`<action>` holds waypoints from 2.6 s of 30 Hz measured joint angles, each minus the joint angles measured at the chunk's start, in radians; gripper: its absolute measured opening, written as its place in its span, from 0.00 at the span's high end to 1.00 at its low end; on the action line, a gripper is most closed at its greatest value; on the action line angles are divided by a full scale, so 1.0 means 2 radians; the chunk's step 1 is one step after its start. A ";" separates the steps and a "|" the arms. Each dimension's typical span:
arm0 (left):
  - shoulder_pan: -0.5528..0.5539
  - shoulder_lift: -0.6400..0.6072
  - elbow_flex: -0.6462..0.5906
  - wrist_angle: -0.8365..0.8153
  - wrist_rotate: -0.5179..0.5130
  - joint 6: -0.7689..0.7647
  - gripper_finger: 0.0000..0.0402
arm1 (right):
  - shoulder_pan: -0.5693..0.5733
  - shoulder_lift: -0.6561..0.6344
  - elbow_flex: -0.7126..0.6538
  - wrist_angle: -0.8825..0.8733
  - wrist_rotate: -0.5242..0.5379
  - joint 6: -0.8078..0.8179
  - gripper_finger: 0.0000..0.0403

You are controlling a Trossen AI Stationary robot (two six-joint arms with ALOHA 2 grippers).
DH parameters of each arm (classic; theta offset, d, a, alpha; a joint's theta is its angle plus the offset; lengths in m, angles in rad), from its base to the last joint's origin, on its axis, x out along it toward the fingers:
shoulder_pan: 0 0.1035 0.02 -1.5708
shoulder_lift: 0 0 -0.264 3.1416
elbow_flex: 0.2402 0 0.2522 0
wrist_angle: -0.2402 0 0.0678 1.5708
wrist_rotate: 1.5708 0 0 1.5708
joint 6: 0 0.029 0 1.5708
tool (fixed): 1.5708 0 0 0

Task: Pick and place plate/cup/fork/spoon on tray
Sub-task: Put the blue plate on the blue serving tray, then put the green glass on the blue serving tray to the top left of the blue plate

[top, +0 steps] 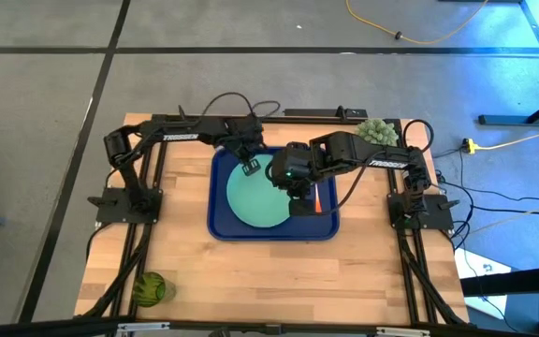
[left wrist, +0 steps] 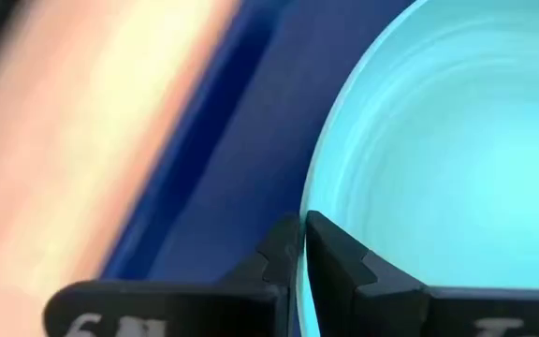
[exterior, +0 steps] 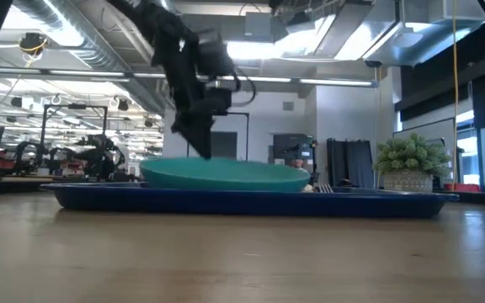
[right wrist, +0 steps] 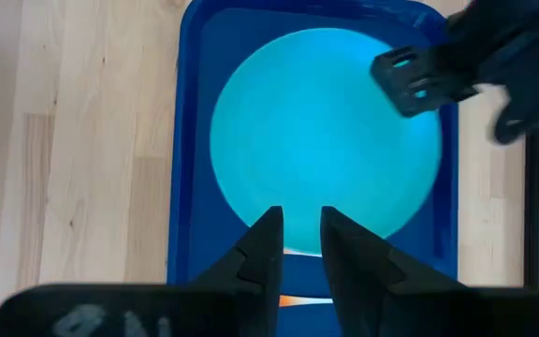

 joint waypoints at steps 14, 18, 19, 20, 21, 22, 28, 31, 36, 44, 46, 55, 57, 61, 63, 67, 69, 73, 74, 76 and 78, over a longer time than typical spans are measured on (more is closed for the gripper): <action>-0.024 -0.044 0.080 -0.159 -0.046 -0.004 0.96 | 0.000 0.000 0.000 -0.003 0.000 -0.017 0.81; -0.025 -0.045 0.059 -0.239 -0.051 -0.011 0.96 | 0.000 0.000 0.000 -0.004 0.000 -0.020 0.81; -0.024 -0.045 0.044 -0.245 -0.058 -0.011 0.96 | 0.000 0.000 0.000 -0.004 0.000 -0.022 0.81; -0.023 -0.044 0.027 -0.247 -0.067 -0.011 0.96 | 0.000 0.000 0.000 -0.004 0.000 -0.024 0.81; -0.019 -0.044 0.010 -0.242 -0.070 -0.008 0.96 | 0.000 0.000 0.000 -0.004 0.000 -0.025 0.81; -0.014 -0.044 -0.006 -0.228 -0.069 -0.003 0.97 | 0.000 0.000 0.000 -0.004 0.000 -0.025 0.81; 0.011 -0.044 -0.077 -0.086 -0.030 0.009 1.00 | 0.000 0.000 0.000 -0.004 0.000 -0.026 0.81; 0.023 -0.044 -0.084 -0.064 -0.041 0.014 1.00 | 0.000 0.000 0.000 -0.004 0.000 -0.027 0.81; 0.030 -0.043 -0.094 -0.012 -0.017 0.025 1.00 | 0.000 0.000 0.000 -0.004 0.000 -0.027 0.81; 0.026 -0.031 -0.096 0.014 -0.002 0.033 1.00 | 0.000 0.000 0.000 -0.004 0.000 -0.027 0.81; 0.027 -0.030 -0.096 0.012 -0.002 0.035 1.00 | 0.000 0.000 0.000 -0.004 0.000 -0.027 0.81; 0.021 -0.030 -0.096 0.018 0.027 0.038 1.00 | 0.000 0.000 0.000 -0.004 0.000 -0.025 0.81; 0.017 -0.025 -0.096 0.019 0.029 0.038 1.00 | 0.000 0.000 0.000 -0.003 0.000 -0.024 0.81; 0.006 -0.022 -0.096 0.021 0.034 0.038 1.00 | 0.000 0.000 0.000 -0.003 0.000 -0.024 0.81; -0.001 -0.020 -0.096 0.018 0.036 0.038 1.00 | 0.000 0.000 0.000 -0.003 0.000 -0.024 0.81; -0.011 -0.020 -0.096 0.015 0.009 0.039 1.00 | 0.000 0.000 0.000 -0.003 0.000 -0.023 0.81; -0.008 -0.022 -0.093 0.001 -0.010 0.038 1.00 | 0.000 0.000 0.000 -0.003 0.000 -0.023 0.81; 0.005 -0.041 -0.073 -0.041 -0.012 0.038 1.00 | 0.000 0.000 0.000 -0.004 0.000 -0.023 0.81; 0.007 -0.049 -0.069 -0.057 -0.008 0.038 1.00 | 0.000 0.000 0.000 -0.004 0.000 -0.023 0.81; 0.008 -0.067 -0.061 -0.090 0.005 0.034 1.00 | 0.000 0.000 0.000 -0.004 0.000 -0.023 0.81; 0.004 -0.093 -0.052 -0.125 0.017 0.019 1.00 | 0.000 0.000 0.000 -0.004 0.000 -0.024 0.81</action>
